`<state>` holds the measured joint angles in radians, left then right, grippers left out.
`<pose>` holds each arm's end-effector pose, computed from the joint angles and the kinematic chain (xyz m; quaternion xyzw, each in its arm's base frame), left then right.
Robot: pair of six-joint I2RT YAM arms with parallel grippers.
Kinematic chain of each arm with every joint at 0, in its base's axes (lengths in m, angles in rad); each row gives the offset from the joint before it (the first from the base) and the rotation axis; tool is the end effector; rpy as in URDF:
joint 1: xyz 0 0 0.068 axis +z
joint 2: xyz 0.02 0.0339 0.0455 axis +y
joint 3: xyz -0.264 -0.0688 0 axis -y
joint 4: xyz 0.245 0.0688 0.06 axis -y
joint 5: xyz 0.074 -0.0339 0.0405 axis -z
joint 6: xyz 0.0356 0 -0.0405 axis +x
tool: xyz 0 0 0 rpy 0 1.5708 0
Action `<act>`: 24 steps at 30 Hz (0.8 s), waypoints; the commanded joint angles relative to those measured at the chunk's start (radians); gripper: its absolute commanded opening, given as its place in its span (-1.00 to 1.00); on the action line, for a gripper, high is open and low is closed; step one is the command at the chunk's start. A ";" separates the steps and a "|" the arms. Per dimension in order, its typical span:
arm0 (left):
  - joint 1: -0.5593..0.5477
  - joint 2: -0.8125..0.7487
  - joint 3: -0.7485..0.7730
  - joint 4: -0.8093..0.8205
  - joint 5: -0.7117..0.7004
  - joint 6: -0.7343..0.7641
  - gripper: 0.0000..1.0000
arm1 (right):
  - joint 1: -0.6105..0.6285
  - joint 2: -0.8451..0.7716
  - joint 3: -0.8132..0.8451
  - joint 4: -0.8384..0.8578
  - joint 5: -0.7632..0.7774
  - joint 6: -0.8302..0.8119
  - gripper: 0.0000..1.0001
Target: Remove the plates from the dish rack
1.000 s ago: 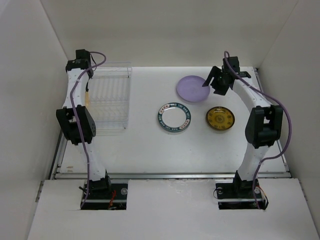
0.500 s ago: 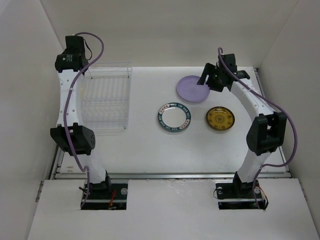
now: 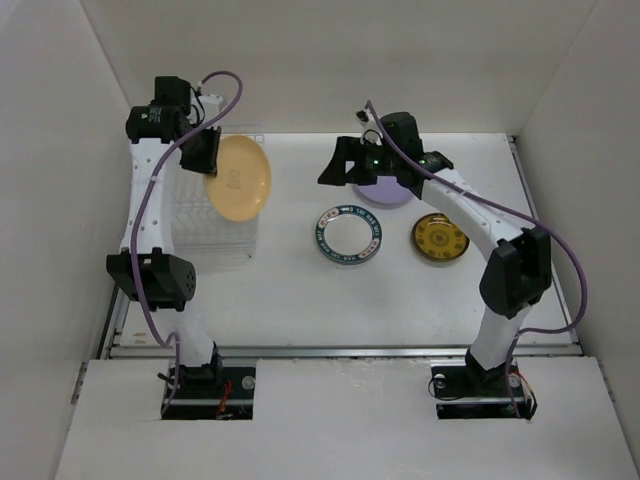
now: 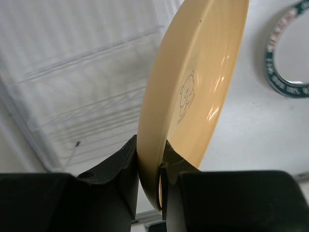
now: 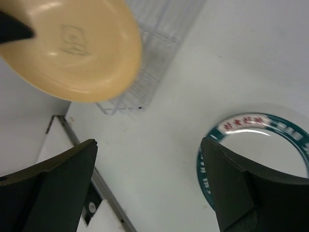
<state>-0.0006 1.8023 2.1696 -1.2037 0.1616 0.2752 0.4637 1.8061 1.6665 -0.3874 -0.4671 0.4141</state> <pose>0.3608 -0.0059 0.4334 0.1566 0.9175 -0.0256 0.3648 0.3720 0.2040 0.3423 -0.1363 0.8402 0.3877 0.3538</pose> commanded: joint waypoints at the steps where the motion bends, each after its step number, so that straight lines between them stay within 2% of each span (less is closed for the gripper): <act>1: -0.029 0.055 0.029 -0.057 0.208 -0.025 -1.00 | 0.024 0.068 0.080 0.159 -0.120 0.077 0.89; 7: -0.029 0.086 0.029 -0.105 0.471 -0.008 -1.00 | 0.043 0.171 0.102 0.194 -0.120 0.147 0.86; 11: -0.029 0.106 0.029 -0.140 0.564 0.010 -1.00 | 0.053 0.200 0.102 0.206 -0.145 0.157 0.81; 13: -0.029 0.117 0.029 -0.155 0.596 0.019 -1.00 | 0.053 0.223 0.102 0.206 -0.145 0.166 0.69; 16: -0.029 0.126 0.029 -0.180 0.630 0.032 -1.00 | 0.053 0.223 0.088 0.255 -0.180 0.195 0.29; 17: -0.029 0.137 0.029 -0.180 0.630 0.032 -1.00 | 0.053 0.223 0.075 0.271 -0.189 0.218 -0.02; 19: -0.029 0.137 0.029 -0.180 0.630 0.032 -1.00 | 0.053 0.232 0.065 0.304 -0.211 0.229 -0.39; 20: -0.029 0.146 0.029 -0.180 0.630 0.032 -1.00 | 0.053 0.233 0.065 0.305 -0.211 0.244 -0.78; 21: -0.029 0.146 0.029 -0.180 0.621 0.022 -1.00 | 0.053 0.233 0.065 0.315 -0.222 0.253 -0.95; 22: -0.029 0.146 0.029 -0.180 0.621 0.022 -1.00 | 0.053 0.233 0.065 0.315 -0.222 0.253 -1.00; 24: -0.029 0.146 0.029 -0.171 0.569 0.010 -0.54 | 0.053 0.233 0.065 0.315 -0.222 0.253 -1.00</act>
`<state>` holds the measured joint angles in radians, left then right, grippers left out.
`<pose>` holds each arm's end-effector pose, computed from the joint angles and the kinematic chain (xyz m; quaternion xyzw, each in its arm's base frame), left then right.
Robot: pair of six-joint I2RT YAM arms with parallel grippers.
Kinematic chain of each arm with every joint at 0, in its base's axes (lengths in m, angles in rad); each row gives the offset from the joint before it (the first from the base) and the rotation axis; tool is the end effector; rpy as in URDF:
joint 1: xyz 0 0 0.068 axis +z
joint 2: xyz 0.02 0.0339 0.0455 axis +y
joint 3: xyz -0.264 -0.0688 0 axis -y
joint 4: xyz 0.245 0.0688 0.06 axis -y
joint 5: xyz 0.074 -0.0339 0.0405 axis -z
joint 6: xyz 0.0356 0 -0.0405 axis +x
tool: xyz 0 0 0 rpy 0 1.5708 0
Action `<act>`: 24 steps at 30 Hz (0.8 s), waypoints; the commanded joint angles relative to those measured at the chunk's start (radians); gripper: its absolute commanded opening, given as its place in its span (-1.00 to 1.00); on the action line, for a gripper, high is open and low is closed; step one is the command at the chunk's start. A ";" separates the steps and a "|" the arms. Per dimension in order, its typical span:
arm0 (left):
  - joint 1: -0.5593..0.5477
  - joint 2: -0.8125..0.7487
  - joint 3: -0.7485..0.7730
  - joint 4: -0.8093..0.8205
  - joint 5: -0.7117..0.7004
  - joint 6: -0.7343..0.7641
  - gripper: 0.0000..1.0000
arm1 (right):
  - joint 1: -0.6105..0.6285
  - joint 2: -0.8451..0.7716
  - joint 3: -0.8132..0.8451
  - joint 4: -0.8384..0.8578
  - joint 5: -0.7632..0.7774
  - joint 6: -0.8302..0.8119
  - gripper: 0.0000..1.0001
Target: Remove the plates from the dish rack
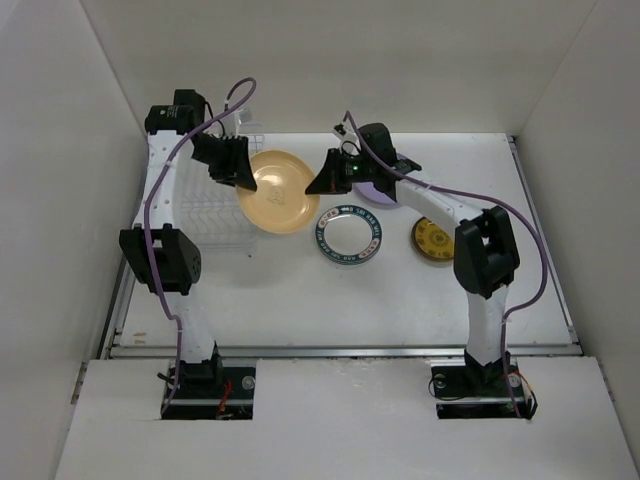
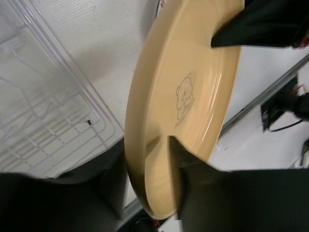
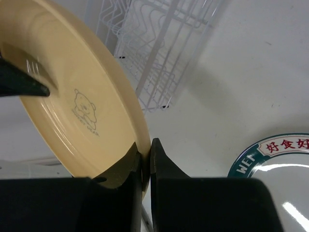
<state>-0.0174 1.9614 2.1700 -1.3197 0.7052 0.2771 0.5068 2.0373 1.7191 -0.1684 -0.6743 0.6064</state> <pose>0.3922 -0.0299 0.3764 0.2119 0.8924 -0.3057 0.2556 0.4091 0.2525 0.2820 -0.1302 0.8159 0.4978 0.2637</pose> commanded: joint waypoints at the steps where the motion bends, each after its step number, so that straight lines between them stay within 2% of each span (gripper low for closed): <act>1: -0.012 -0.013 0.028 -0.046 0.005 0.008 -0.32 | 0.010 0.001 0.013 0.096 -0.005 0.070 -1.00; 2: -0.012 -0.013 0.028 -0.046 -0.016 -0.005 -0.07 | 0.010 0.001 0.013 0.096 -0.005 0.070 -1.00; 3: -0.012 -0.024 0.028 -0.035 -0.036 -0.006 0.44 | 0.010 -0.008 0.013 0.087 -0.005 0.079 -1.00; 4: -0.012 -0.024 0.028 -0.023 -0.079 -0.021 0.65 | 0.001 -0.008 0.013 0.087 -0.005 0.090 -1.00; 5: -0.012 -0.024 0.028 -0.013 -0.104 -0.047 0.95 | -0.010 -0.008 0.004 0.087 0.004 0.099 -1.00; 6: -0.012 -0.038 0.028 -0.001 -0.133 -0.061 1.00 | -0.019 -0.018 0.004 0.087 0.004 0.099 -1.00; 10: 0.010 -0.093 0.028 0.069 -0.381 -0.160 1.00 | -0.088 -0.040 -0.016 0.037 0.087 0.151 -1.00; 11: 0.010 -0.102 0.028 0.089 -0.518 -0.179 1.00 | -0.106 -0.049 -0.016 0.020 0.111 0.161 -1.00; 14: 0.055 -0.125 0.037 0.089 -0.668 -0.202 1.00 | -0.189 -0.049 0.003 -0.110 0.258 0.161 -1.00; 15: 0.068 -0.125 0.037 0.089 -0.680 -0.202 1.00 | -0.232 -0.049 0.017 -0.156 0.350 0.171 -1.00; 17: 0.102 -0.153 0.001 0.089 -0.681 -0.202 1.00 | -0.275 -0.025 0.037 -0.250 0.404 0.181 -1.00; 22: 0.123 -0.179 -0.070 0.119 -0.650 -0.202 1.00 | -0.375 -0.025 0.004 -0.240 0.418 0.181 -1.00; 24: 0.123 -0.179 -0.079 0.119 -0.595 -0.193 1.00 | -0.375 -0.035 -0.035 -0.168 0.374 0.181 -1.00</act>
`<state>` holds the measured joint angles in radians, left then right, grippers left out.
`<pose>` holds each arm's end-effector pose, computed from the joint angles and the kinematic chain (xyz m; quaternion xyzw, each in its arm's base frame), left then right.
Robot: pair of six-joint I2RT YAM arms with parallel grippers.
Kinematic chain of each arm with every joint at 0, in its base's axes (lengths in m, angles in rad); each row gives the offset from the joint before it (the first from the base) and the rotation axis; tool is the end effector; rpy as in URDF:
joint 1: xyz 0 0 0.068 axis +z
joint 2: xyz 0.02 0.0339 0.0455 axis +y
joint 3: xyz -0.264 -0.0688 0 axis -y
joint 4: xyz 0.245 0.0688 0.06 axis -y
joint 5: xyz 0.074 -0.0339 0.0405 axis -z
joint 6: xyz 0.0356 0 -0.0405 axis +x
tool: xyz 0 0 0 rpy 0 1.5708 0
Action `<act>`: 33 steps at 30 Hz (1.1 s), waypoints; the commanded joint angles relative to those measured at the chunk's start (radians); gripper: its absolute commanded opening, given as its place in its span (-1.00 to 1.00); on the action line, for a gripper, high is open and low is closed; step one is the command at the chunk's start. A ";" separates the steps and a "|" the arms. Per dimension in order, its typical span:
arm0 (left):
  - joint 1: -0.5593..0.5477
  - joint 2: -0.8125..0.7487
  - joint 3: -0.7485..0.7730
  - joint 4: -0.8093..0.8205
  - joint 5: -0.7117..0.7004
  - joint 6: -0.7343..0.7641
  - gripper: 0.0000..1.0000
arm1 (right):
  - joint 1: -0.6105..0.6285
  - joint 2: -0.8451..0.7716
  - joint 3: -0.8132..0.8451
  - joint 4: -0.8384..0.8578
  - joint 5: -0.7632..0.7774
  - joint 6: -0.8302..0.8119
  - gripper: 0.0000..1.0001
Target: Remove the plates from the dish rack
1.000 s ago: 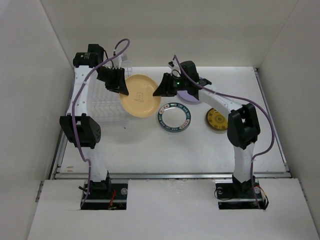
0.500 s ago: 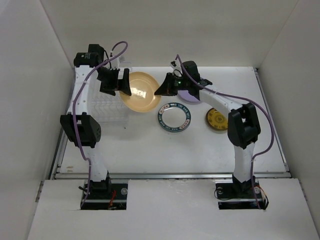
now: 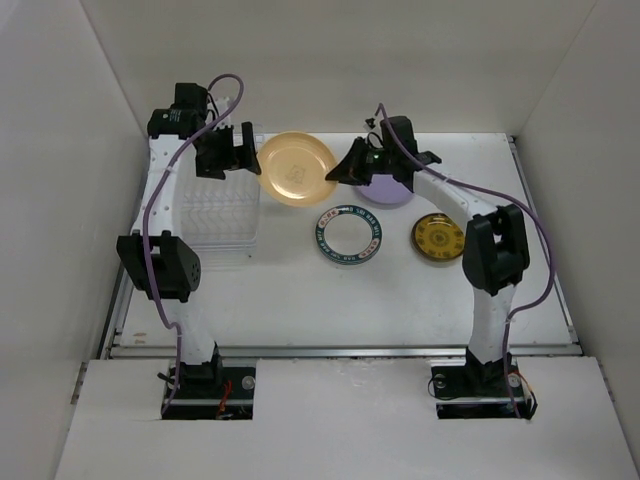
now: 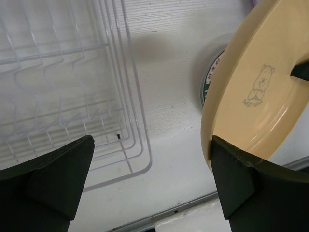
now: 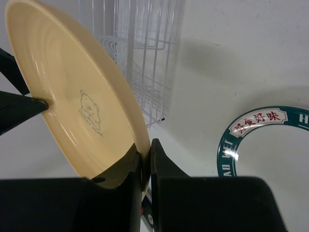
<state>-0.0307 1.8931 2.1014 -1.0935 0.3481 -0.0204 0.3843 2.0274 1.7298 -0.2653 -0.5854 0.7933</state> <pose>0.3984 -0.0244 0.3901 0.0630 0.9273 -0.1715 0.3268 0.4338 0.1967 0.2807 0.0338 0.8493 0.4669 0.2442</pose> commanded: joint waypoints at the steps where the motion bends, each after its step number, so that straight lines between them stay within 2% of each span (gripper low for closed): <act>1: 0.137 -0.111 -0.011 -0.108 -0.177 0.105 1.00 | -0.252 -0.036 -0.064 -0.034 0.259 -0.006 -1.00; 3: 0.137 -0.082 0.008 -0.108 -0.105 0.117 1.00 | -0.252 -0.051 -0.092 0.050 0.197 -0.006 -1.00; 7: 0.137 -0.033 0.063 -0.129 0.046 0.135 1.00 | -0.214 -0.062 -0.082 0.092 0.113 -0.048 -1.00; 14: 0.127 -0.012 0.074 -0.138 0.216 0.166 1.00 | -0.173 -0.081 -0.102 0.092 0.102 -0.059 -1.00; 19: 0.117 -0.032 0.074 -0.117 0.123 0.166 1.00 | -0.185 -0.081 -0.102 0.032 0.200 -0.059 -1.00; 23: 0.117 -0.064 0.039 -0.117 0.016 0.184 1.00 | -0.223 -0.061 -0.064 -0.107 0.306 -0.045 -1.00; 33: 0.117 -0.115 -0.040 -0.097 -0.110 0.195 1.00 | -0.297 -0.021 -0.036 -0.147 0.415 -0.034 -1.00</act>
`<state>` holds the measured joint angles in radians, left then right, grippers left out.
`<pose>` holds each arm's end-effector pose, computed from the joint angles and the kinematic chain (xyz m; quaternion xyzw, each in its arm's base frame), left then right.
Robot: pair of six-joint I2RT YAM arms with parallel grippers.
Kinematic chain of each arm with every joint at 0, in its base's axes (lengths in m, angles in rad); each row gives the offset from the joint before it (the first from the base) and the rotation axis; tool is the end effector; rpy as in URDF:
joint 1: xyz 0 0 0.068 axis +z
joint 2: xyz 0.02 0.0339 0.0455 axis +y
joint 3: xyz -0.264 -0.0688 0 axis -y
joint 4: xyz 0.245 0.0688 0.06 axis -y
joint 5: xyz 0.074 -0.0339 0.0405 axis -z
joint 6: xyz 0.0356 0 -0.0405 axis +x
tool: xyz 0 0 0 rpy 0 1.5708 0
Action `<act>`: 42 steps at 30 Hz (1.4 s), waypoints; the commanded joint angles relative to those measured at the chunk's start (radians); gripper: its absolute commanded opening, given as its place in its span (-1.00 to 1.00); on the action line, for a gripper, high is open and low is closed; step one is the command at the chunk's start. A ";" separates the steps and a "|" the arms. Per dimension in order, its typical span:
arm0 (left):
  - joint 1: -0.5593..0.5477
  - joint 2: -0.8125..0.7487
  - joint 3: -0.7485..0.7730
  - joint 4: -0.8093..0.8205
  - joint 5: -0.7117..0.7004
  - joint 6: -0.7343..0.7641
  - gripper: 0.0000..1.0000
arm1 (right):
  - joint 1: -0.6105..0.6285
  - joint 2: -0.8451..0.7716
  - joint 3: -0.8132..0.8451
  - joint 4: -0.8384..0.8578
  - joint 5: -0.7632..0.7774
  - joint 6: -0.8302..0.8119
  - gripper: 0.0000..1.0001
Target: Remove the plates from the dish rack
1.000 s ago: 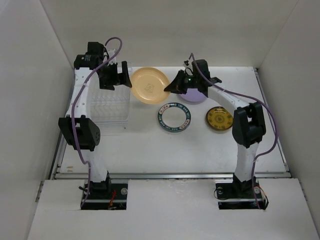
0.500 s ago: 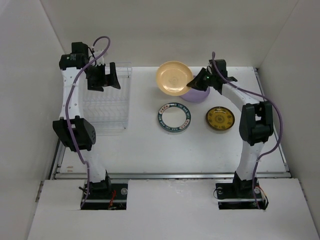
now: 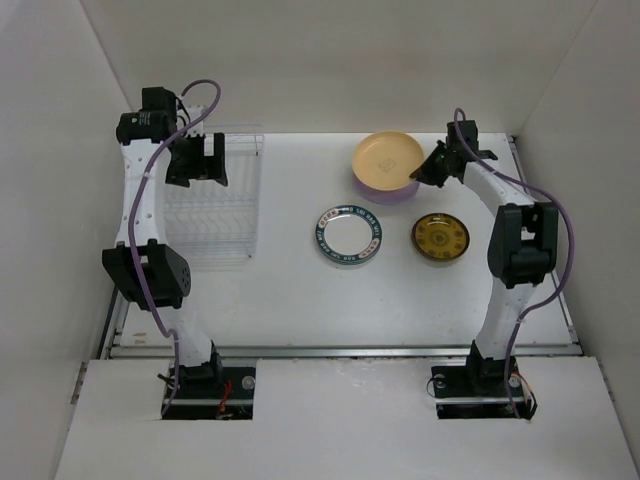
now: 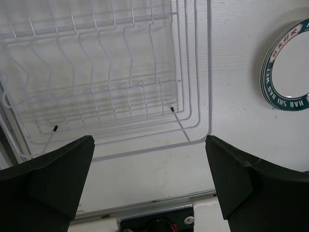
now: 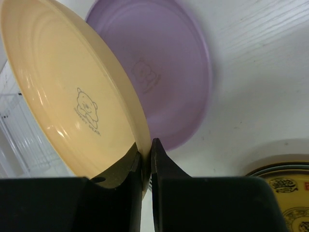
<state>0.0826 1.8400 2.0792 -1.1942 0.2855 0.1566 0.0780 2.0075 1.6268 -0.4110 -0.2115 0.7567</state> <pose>0.3760 0.0211 0.3960 0.0780 0.9410 -0.0988 0.3140 0.4559 0.0431 0.2400 0.2684 0.8808 0.2423 0.3057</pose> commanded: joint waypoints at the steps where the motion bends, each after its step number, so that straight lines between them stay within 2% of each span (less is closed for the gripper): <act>1: 0.003 -0.062 -0.018 0.004 -0.060 0.018 1.00 | 0.009 0.029 0.102 -0.027 0.041 0.003 -1.00; 5: 0.003 -0.062 -0.018 0.004 -0.083 0.018 1.00 | 0.000 0.105 0.194 -0.101 0.095 -0.008 -1.00; 8: 0.003 -0.071 -0.037 0.004 -0.092 0.027 1.00 | 0.000 0.132 0.208 -0.101 0.104 -0.026 -0.69; 9: 0.003 -0.071 -0.038 0.004 -0.092 0.027 1.00 | 0.000 0.132 0.220 -0.110 0.104 -0.037 -0.51; 12: 0.003 -0.071 -0.038 0.004 -0.092 0.027 1.00 | 0.000 0.168 0.252 -0.155 0.127 -0.051 -0.15; 13: 0.003 -0.071 -0.038 0.004 -0.092 0.027 1.00 | 0.000 0.181 0.252 -0.167 0.127 -0.063 0.06; 14: 0.003 -0.071 -0.038 0.004 -0.092 0.027 1.00 | 0.000 0.181 0.261 -0.176 0.139 -0.075 0.11; 16: 0.003 -0.071 -0.038 0.004 -0.092 0.027 1.00 | 0.000 0.191 0.262 -0.186 0.139 -0.086 0.18; 28: 0.003 -0.071 -0.038 -0.005 -0.092 0.027 1.00 | 0.000 0.212 0.251 -0.186 0.130 -0.106 0.18; 33: 0.003 -0.105 -0.038 -0.005 -0.152 0.015 1.00 | 0.000 0.119 0.228 -0.195 0.173 -0.129 0.18; 35: 0.003 -0.130 -0.048 0.018 -0.227 -0.009 1.00 | 0.000 0.059 0.197 -0.195 0.210 -0.155 0.21; 36: 0.014 -0.140 -0.060 0.034 -0.253 -0.025 1.00 | 0.000 -0.022 0.150 -0.165 0.222 -0.155 0.27; 40: 0.037 -0.220 -0.141 0.091 -0.417 -0.101 1.00 | 0.000 -0.241 0.044 -0.135 0.303 -0.217 0.61; 41: 0.037 -0.235 -0.162 0.116 -0.518 -0.133 1.00 | 0.000 -0.277 0.044 -0.153 0.332 -0.229 0.64; 42: 0.037 -0.252 -0.181 0.129 -0.564 -0.146 1.00 | 0.000 -0.308 0.044 -0.175 0.412 -0.229 0.72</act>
<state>0.1089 1.6730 1.9400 -1.1244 -0.0631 0.0898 0.0731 1.8629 1.6569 -0.6079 0.0463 0.5781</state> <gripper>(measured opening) 1.000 0.846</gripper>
